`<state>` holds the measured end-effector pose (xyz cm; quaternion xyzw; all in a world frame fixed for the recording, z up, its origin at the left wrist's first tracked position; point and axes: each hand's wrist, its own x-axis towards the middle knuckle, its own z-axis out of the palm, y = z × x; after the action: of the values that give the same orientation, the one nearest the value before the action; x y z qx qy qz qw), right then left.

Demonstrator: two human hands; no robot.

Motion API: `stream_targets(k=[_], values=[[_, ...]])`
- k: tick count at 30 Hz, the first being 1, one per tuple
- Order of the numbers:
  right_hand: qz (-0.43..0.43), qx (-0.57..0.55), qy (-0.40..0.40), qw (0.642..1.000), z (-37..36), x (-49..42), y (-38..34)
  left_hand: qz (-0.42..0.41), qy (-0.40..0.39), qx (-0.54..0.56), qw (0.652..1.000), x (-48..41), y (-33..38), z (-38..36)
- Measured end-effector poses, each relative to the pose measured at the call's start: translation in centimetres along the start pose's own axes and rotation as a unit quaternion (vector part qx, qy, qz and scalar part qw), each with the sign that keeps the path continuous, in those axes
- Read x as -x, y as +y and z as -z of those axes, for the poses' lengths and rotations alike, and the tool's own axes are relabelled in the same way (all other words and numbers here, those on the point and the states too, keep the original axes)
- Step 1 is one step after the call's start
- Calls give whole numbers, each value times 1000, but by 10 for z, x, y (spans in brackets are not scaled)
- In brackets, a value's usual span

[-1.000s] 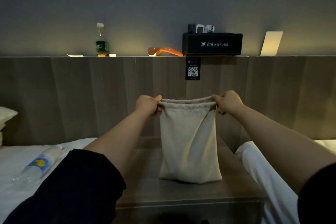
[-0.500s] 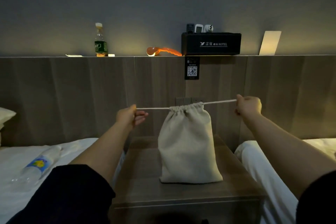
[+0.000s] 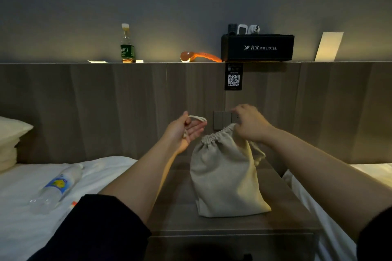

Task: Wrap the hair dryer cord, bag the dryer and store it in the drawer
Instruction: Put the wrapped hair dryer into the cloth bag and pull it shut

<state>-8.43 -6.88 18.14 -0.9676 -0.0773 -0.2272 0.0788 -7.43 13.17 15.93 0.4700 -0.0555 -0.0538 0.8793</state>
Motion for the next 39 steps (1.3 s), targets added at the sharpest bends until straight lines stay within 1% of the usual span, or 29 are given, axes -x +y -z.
stream_targets(k=[2, 4, 5, 6, 7, 8, 9, 10, 11, 12, 13, 14, 15, 16, 18, 19, 20, 22, 23, 24, 26, 27, 28, 30, 31, 33, 35, 37, 39], values=[[67, -23, -83, 994, -5, -4, -19, 0, -8, -8, 1000, 1, -1, -2], [76, -2, -166, 983, -9, -6, -30, -4, -7, -13, 1000, 2, -1, 0], [77, 12, -190, 979, -9, -6, -33, -5, -3, -14, 1000, 3, 0, 1], [82, 21, -195, 977, -9, -7, -34, -9, 9, -29, 1000, 3, 2, 3], [87, 21, -186, 978, -9, -7, -35, -28, 33, -82, 996, 2, 2, 9], [88, 14, -172, 981, -9, -7, -34, -62, 70, -198, 976, 1, 3, 15], [85, 8, -158, 984, -9, -6, -33, -111, 127, -372, 913, -1, 3, 24], [82, 5, -145, 986, -10, -5, -33, -175, 186, -541, 801, -3, 2, 32], [80, 2, -136, 988, -10, -3, -33, -247, 198, -631, 708, -3, 0, 38], [78, -2, -126, 989, -11, -1, -33, -308, 165, -665, 661, -3, -3, 39], [76, -5, -115, 990, -11, 1, -32, -341, 100, -674, 648, -3, -7, 37], [74, -7, -106, 992, -11, 3, -31, -346, 30, -671, 655, -4, -11, 33], [72, -10, -97, 993, -12, 4, -30, -328, -25, -676, 659, -3, -14, 27], [71, -15, -91, 993, -12, 5, -29, -301, -60, -695, 650, -5, -18, 24], [68, -42, -78, 994, -13, 6, -24, -257, -86, -746, 608, -7, -22, 22], [63, -60, -76, 993, -12, 7, -21, -241, -92, -756, 602, -7, -23, 23], [56, -75, -79, 993, -12, 8, -17, -229, -102, -752, 610, -7, -24, 25], [41, -88, -86, 992, -10, 11, -8, -203, -121, -727, 644, -7, -24, 27], [32, -83, -78, 993, -9, 13, -3, -192, -123, -722, 654, -7, -23, 28], [19, -69, -60, 996, -8, 14, 1, -184, -119, -724, 654, -7, -22, 29], [-11, -30, -20, 999, -5, 18, 10, -190, -106, -736, 641, -7, -21, 31], [-19, -28, -20, 999, -4, 19, 13, -193, -99, -736, 641, -7, -22, 32], [-21, -43, -31, 998, -2, 20, 17, -191, -93, -733, 647, -7, -22, 33], [-13, -105, -63, 992, 1, 23, 24, -182, -91, -714, 670, -7, -23, 35], [-10, -139, -65, 988, 3, 25, 26, -181, -94, -703, 681, -7, -24, 35], [-8, -167, -35, 985, 4, 27, 31, -188, -99, -685, 697, -7, -24, 36], [-9, -108, 9, 994, 5, 30, 36, -210, -85, -678, 699, -8, -19, 40], [-29, -26, 49, 998, 6, 32, 44, -223, -56, -663, 713, -9, -8, 45], [-57, -3, 75, 996, 5, 35, 54, -217, -46, -654, 723, -10, -2, 49]])
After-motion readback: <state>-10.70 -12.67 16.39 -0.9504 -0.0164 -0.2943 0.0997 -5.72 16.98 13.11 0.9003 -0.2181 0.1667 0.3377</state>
